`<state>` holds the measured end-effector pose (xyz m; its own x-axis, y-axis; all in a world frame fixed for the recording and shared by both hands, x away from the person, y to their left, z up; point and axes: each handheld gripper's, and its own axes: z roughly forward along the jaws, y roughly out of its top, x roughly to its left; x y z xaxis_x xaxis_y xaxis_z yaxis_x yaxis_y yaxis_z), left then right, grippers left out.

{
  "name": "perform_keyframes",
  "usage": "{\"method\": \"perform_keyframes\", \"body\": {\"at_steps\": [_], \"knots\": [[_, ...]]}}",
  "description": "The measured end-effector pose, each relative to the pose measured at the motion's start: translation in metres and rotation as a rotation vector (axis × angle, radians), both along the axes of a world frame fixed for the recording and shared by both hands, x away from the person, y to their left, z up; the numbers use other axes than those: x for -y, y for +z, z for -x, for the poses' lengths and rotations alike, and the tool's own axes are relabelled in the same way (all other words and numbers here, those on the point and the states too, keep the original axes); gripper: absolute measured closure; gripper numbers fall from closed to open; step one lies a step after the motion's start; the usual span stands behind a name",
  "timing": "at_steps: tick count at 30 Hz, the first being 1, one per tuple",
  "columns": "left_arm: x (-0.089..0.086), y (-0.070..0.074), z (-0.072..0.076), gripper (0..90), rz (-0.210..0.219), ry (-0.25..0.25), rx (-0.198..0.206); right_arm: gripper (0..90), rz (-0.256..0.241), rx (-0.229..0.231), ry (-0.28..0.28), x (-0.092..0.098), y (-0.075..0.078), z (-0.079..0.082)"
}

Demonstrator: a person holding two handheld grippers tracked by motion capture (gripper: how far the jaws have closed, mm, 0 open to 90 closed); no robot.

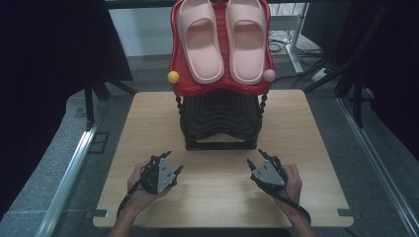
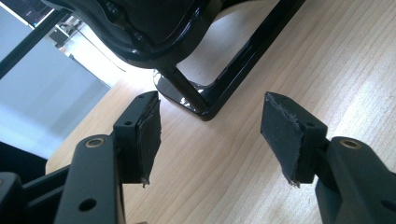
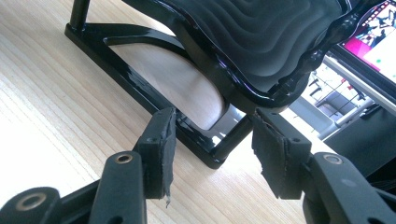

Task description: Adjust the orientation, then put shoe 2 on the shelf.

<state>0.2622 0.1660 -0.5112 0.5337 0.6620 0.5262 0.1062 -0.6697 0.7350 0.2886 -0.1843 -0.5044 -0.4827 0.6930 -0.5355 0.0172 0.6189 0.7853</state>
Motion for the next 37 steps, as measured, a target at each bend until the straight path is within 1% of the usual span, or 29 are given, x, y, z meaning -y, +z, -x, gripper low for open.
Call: {"method": "perform_keyframes", "body": {"at_steps": [9, 13, 16, 22, 27, 28, 35, 37], "knots": [[0.0, -0.001, 0.001, 38.3, 0.0, 0.0, -0.005, 49.7, 0.003, -0.011, -0.004, 0.004, -0.002, 0.001], [0.0, -0.003, 0.001, 38.2, -0.001, -0.002, -0.015, 49.7, -0.017, -0.05, 0.005, 0.009, -0.006, 0.0], [0.0, -0.004, 0.001, 37.5, 0.006, -0.001, -0.026, 49.5, -0.046, -0.086, 0.011, 0.014, -0.008, -0.001], [0.0, -0.005, 0.001, 37.4, 0.006, -0.002, -0.029, 48.7, -0.05, -0.126, 0.01, 0.018, -0.012, -0.003], [-0.001, -0.005, 0.001, 37.3, 0.011, -0.003, -0.035, 48.6, -0.064, -0.134, 0.008, 0.021, -0.012, -0.004], [-0.001, -0.006, 0.001, 37.3, 0.018, -0.004, -0.033, 48.6, -0.065, -0.134, 0.008, 0.021, -0.012, -0.004], [-0.002, -0.006, 0.0, 37.1, 0.021, -0.003, -0.035, 47.7, -0.066, -0.136, 0.008, 0.021, -0.012, -0.004], [-0.002, -0.006, 0.0, 37.1, 0.022, -0.002, -0.037, 47.0, -0.066, -0.143, 0.008, 0.022, -0.013, -0.005]]}}
